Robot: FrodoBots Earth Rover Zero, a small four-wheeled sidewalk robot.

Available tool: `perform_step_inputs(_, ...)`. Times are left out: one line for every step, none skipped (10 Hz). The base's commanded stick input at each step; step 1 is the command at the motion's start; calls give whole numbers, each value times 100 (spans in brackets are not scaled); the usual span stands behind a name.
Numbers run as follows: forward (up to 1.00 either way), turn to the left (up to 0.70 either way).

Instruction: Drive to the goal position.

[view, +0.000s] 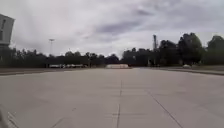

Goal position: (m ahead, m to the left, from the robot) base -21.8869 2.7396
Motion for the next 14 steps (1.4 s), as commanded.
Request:
perform_step_inputs(100,0)
perform_step_inputs(100,0)
perform_step_inputs(100,0)
perform_step_inputs(100,0)
perform_step_inputs(100,0)
perform_step_inputs(100,0)
perform_step_inputs(100,0)
perform_step_inputs(100,0)
perform_step_inputs(100,0)
perform_step_inputs(100,0)
perform_step_inputs(100,0)
perform_step_inputs(100,0)
perform_step_inputs(100,0)
perform_step_inputs(100,0)
